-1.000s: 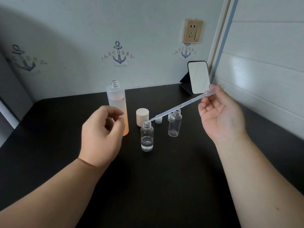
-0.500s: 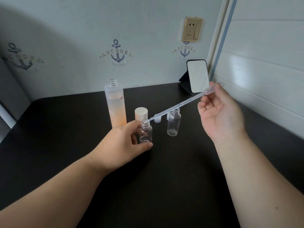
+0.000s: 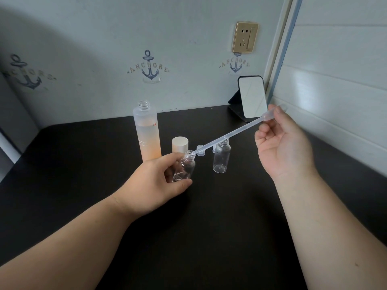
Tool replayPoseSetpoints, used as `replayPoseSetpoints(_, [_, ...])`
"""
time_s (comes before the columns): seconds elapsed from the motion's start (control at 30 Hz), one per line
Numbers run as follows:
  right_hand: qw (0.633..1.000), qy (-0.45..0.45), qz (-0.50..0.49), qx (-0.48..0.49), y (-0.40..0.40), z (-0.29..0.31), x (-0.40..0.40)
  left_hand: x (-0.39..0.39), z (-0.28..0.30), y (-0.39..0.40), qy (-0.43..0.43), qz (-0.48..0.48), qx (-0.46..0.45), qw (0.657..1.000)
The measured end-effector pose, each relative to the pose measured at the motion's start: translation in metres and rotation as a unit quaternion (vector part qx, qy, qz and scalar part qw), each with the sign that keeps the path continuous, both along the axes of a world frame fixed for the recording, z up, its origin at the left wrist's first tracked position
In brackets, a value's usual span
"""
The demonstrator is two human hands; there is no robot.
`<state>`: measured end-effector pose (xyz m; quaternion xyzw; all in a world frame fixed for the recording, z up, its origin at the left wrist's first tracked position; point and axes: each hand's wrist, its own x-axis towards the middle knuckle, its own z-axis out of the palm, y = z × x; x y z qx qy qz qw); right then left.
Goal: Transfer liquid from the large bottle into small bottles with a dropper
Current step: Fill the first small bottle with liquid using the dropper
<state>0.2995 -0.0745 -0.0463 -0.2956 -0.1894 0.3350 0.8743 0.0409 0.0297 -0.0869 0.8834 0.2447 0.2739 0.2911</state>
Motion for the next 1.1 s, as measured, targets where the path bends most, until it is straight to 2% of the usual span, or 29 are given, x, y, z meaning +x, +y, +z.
replayPoseSetpoints(0.87, [0.999,-0.009,-0.029,-0.013,-0.0001,0.0012,0.0005,0.0001,-0.0011,0.0006,0.002,0.001,0.008,1.000])
replayPoseSetpoints(1.1, [0.999,0.033,-0.011,-0.009,-0.0005,0.0005,-0.0001,0.0003,-0.0010,0.0010,0.006,0.006,0.009,1.000])
